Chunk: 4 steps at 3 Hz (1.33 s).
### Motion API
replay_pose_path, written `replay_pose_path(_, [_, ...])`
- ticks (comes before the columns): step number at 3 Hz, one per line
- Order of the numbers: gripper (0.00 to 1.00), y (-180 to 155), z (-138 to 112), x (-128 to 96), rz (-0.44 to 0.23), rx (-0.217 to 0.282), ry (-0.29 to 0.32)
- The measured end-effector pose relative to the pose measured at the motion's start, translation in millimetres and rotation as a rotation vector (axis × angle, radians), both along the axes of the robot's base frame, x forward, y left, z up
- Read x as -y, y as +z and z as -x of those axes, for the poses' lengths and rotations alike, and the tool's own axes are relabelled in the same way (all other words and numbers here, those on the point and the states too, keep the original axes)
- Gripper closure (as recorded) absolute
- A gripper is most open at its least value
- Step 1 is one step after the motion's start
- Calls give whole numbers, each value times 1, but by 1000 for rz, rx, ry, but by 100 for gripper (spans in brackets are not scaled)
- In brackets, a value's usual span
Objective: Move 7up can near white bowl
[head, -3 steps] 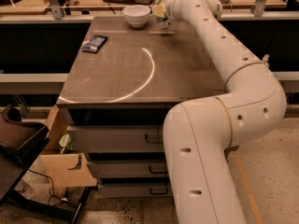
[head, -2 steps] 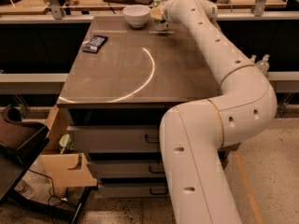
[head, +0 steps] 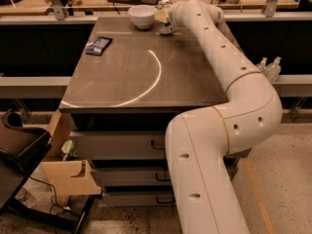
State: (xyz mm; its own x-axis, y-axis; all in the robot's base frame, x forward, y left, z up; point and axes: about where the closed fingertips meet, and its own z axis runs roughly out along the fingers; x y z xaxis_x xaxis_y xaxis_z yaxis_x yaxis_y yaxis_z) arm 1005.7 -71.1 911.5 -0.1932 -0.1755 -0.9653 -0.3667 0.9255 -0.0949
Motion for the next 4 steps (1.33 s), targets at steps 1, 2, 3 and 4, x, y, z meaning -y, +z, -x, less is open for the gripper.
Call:
replay_pose_path(1, [58,-2,-1,-2,0,-3,2])
replay_pose_path(2, [35,-5,-1,-4,0,-5,4])
replay_pose_path(3, [5,-8,-2,-7,0,-9,6])
replay_pose_path(4, [0,-9,-2,-8,1,-10,8])
